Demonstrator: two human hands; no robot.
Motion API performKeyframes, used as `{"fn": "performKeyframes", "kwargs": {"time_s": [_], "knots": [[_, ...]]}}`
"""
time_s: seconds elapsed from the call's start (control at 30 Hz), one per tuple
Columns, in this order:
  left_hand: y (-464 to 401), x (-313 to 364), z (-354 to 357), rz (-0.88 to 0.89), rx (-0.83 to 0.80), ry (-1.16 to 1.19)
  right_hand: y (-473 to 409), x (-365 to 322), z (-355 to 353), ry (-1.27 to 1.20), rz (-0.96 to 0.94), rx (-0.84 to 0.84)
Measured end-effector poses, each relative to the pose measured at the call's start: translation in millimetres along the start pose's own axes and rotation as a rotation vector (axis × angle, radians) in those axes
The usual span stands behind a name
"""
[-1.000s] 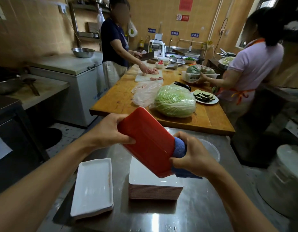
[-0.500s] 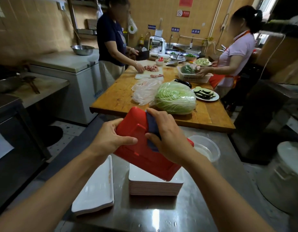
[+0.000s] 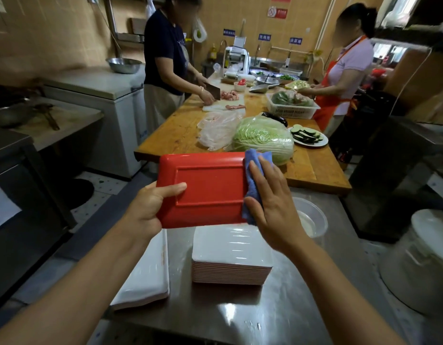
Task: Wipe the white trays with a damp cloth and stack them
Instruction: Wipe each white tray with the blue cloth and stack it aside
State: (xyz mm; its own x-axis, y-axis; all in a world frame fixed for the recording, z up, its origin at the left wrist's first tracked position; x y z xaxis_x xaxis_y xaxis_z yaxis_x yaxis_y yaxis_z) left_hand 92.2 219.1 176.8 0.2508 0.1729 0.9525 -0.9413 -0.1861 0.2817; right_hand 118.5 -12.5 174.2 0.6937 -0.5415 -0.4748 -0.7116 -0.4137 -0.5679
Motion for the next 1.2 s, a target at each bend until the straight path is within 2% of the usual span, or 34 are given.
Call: {"fn": "performKeyframes", "kwargs": {"time_s": [0.27, 0.4, 0.53, 0.7, 0.93, 1.13, 1.2], "knots": [[12, 2, 20, -0.220, 0.006, 0.116, 20, -18, 36, 0.070, -0.047, 0.076], [16, 1, 31, -0.268, -0.076, 0.270, 18, -54, 74, 0.011, -0.121, 0.042], [17, -1, 23, -0.265, -0.083, 0.434, 10, -75, 97, 0.015, -0.099, 0.002], [17, 0, 6, -0.207, -0.019, 0.405, -3, -70, 96, 0.083, -0.127, -0.084], [20, -8, -36, -0.184, 0.107, 0.268, -19, -34, 78, 0.031, 0.010, -0.024], [25, -17, -67, -0.171, 0.123, 0.275, -21, -27, 93, -0.340, 0.223, 0.077], [28, -21, -79, -0.140, 0.143, 0.258, -20, -27, 101, -0.362, 0.287, 0.082]]}}
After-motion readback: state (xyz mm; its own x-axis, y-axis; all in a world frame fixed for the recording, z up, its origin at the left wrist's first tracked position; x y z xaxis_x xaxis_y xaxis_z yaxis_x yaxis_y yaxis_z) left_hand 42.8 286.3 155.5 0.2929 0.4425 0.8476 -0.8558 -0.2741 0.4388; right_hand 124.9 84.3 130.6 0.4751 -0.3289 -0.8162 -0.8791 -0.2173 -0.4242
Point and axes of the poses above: each hand's wrist, its own y-axis away from the middle knuckle, its own z-axis out of the palm, x = y × z, the point moved 1 cm from there along -y, towards the middle knuckle, and after that the axes turned 14 degrees about -y, right-handed, at the moved point
